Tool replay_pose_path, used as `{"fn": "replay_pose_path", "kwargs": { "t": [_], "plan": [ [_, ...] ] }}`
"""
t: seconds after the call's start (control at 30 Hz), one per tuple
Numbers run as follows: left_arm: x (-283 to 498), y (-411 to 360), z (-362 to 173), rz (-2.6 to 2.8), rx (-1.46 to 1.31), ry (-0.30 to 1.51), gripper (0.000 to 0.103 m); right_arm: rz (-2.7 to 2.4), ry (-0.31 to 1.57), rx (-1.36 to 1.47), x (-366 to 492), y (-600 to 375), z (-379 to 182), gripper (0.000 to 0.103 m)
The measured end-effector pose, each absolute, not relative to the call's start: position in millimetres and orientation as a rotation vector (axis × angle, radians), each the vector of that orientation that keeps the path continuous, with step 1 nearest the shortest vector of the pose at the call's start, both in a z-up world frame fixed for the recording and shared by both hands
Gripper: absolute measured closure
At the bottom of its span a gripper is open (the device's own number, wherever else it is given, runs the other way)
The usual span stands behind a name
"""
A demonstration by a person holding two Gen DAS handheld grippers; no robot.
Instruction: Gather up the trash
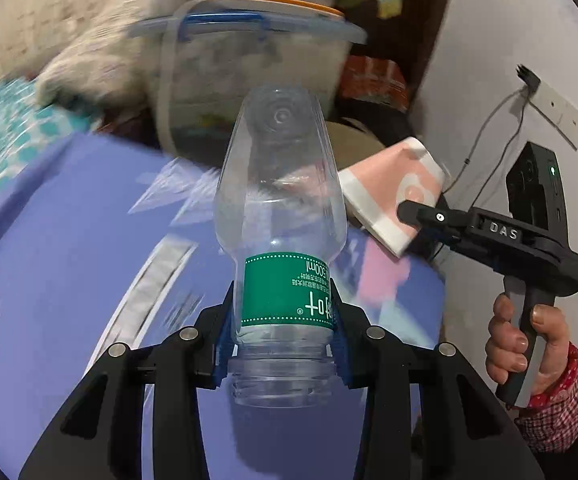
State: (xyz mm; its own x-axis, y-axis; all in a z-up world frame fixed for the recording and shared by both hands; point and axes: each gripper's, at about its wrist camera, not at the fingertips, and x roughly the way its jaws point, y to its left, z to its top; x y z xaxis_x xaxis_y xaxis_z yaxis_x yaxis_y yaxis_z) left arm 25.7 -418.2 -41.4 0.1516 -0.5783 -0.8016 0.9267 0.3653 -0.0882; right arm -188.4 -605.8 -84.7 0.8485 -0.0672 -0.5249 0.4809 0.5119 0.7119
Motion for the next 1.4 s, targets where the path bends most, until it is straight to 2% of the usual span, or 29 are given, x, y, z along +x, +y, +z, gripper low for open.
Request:
{"fn": "replay_pose_path", "kwargs": {
  "t": [0.17, 0.2, 0.27, 0.3, 0.33, 0.37, 0.43, 0.6, 0.67, 0.9, 1.07, 1.2, 1.3, 1.4],
  "plan": [
    [33, -500, -62, -1.187, 0.562, 0.914, 0.066, -0.473, 0.490, 0.920, -167, -651, -87, 0.079],
    [34, -509, -65, -1.185, 0.575, 0.918, 0.066, -0.490, 0.504, 0.907, -160, -658, -88, 0.074],
    [39, -530, -73, -1.164, 0.611, 0.914, 0.065, -0.517, 0.530, 0.879, -149, -663, -90, 0.062],
    [41, -537, -76, -1.152, 0.626, 0.908, 0.062, -0.535, 0.553, 0.858, -142, -666, -92, 0.039],
    [42, -543, -78, -1.130, 0.644, 0.899, 0.046, -0.549, 0.561, 0.846, -140, -662, -95, 0.029],
    [45, -541, -78, -1.102, 0.650, 0.880, 0.034, -0.560, 0.549, 0.839, -138, -661, -95, 0.029],
    [47, -537, -70, -1.086, 0.636, 0.846, 0.033, -0.563, 0.541, 0.834, -146, -651, -93, 0.033],
    [47, -476, -39, -1.091, 0.521, 0.794, 0.032, -0.562, 0.460, 0.851, -173, -601, -73, 0.033],
    [45, -437, -32, -1.081, 0.466, 0.772, 0.028, -0.560, 0.447, 0.846, -182, -570, -69, 0.033],
    [26, -327, -37, -0.989, 0.399, 0.744, 0.026, -0.591, 0.465, 0.817, -197, -469, -69, 0.032],
    [31, -267, -45, -0.945, 0.321, 0.769, 0.024, -0.590, 0.490, 0.756, -191, -406, -58, 0.025],
    [35, -234, -44, -0.917, 0.280, 0.772, 0.023, -0.604, 0.520, 0.721, -182, -370, -50, 0.013],
    [36, -215, -40, -0.904, 0.275, 0.740, 0.019, -0.619, 0.519, 0.704, -182, -352, -43, 0.012],
    [33, -205, -36, -0.903, 0.296, 0.689, 0.016, -0.680, 0.508, 0.683, -191, -336, -35, 0.007]
  ]
}}
